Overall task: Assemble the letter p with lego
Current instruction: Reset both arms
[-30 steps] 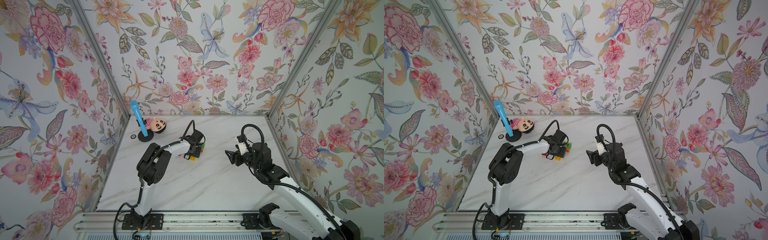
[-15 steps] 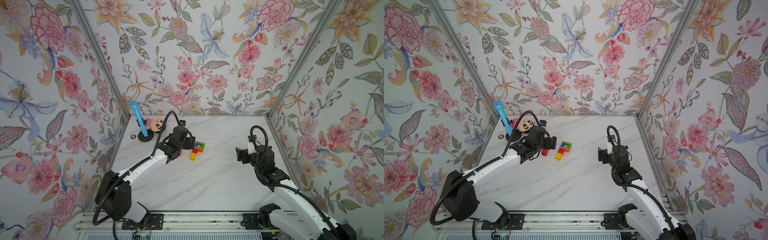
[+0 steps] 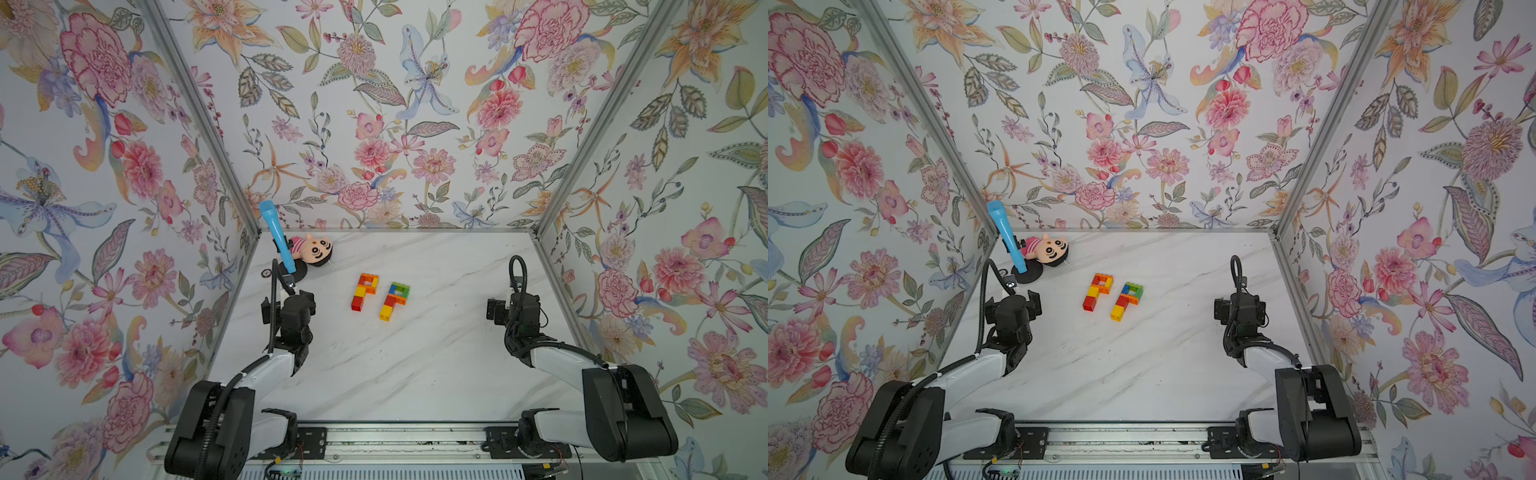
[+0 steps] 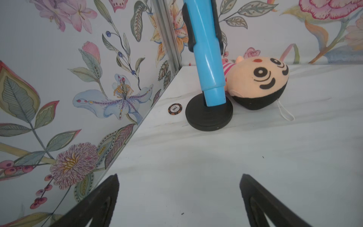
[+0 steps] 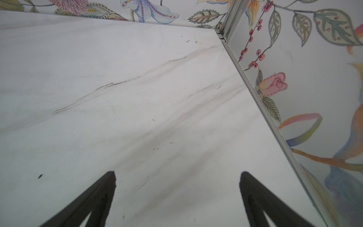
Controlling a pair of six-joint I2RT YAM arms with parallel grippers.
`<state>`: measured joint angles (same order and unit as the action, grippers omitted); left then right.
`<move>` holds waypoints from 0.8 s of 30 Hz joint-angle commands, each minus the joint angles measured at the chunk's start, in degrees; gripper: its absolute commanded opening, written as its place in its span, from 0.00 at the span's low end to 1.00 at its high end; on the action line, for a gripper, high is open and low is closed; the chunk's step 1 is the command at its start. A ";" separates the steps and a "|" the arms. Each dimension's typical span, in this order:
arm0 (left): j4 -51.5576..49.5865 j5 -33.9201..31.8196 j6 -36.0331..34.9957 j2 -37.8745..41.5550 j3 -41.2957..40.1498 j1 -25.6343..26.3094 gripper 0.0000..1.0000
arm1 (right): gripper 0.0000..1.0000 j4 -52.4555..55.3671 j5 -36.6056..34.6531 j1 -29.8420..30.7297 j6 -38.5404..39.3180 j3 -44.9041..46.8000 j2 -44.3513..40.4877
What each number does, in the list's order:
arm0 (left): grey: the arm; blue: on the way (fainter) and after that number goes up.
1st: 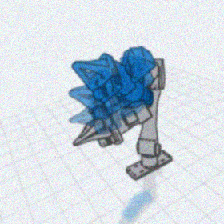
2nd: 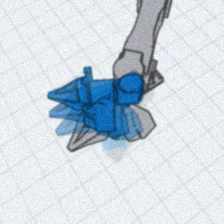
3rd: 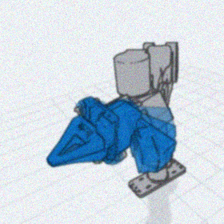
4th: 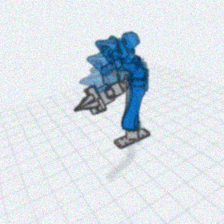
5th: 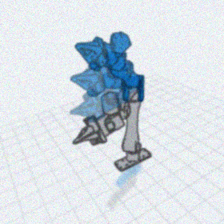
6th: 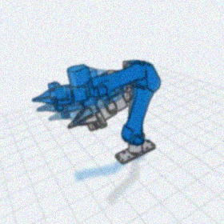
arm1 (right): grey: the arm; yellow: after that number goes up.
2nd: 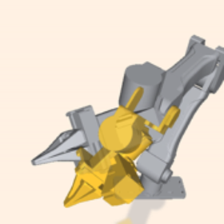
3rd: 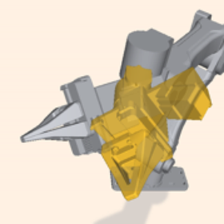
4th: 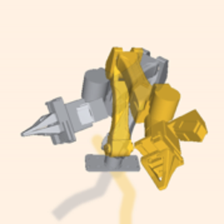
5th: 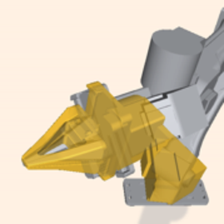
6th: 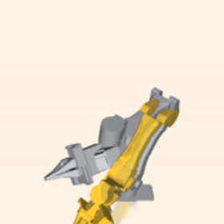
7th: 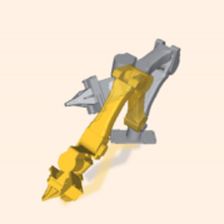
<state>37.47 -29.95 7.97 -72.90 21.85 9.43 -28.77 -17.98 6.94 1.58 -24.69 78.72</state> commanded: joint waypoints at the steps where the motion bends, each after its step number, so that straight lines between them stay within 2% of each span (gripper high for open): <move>1: 21.10 7.69 -8.28 -4.58 -5.44 -3.22 0.99 | 1.00 -10.93 4.83 -0.82 4.81 0.22 2.91; 2: 26.45 10.93 -8.68 -6.57 -7.03 -4.41 0.99 | 1.00 -13.91 6.20 -1.09 5.70 0.90 3.44; 4: 21.15 17.04 -8.08 -6.35 -4.77 -5.17 0.99 | 1.00 -11.77 13.74 -3.63 4.94 -0.39 3.82; 6: 30.95 23.66 -7.89 -8.61 -8.08 -5.68 0.99 | 1.00 -13.97 20.70 -5.26 4.16 0.61 3.54; 8: 45.73 25.71 -8.03 -15.77 -12.41 -6.15 0.99 | 1.00 -23.70 28.02 -5.78 4.78 4.97 4.22; 9: 51.79 24.92 -8.25 -18.99 -13.74 -6.18 0.99 | 1.00 -27.02 26.51 -5.55 4.25 5.81 5.40; 11: 39.47 24.44 -6.50 -14.10 -10.38 -7.10 0.99 | 1.00 -27.17 26.02 -6.45 3.21 5.79 6.28; 12: 37.56 23.61 -6.35 -14.86 -8.60 -7.11 0.99 | 1.00 -28.75 24.89 -6.25 2.95 5.77 7.49; 14: 42.64 23.02 -6.69 -16.12 -10.06 -6.95 0.99 | 1.00 -28.88 22.35 -6.17 2.29 6.06 7.66; 16: 42.51 19.68 -5.59 -15.96 -10.22 -6.72 0.99 | 1.00 -32.00 19.02 -5.28 2.13 7.22 8.74; 18: 43.41 18.64 -5.51 -16.13 -10.42 -6.73 0.99 | 1.00 -35.36 12.55 -4.53 0.71 7.97 10.19; 24: 45.35 15.28 -4.98 -16.14 -11.04 -6.07 0.99 | 1.00 -37.12 8.14 -2.85 1.17 8.96 10.11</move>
<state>79.33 -12.29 2.17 -88.62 11.27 3.01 -60.49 -5.67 3.36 3.60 -16.58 88.14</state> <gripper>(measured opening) 0.991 0.999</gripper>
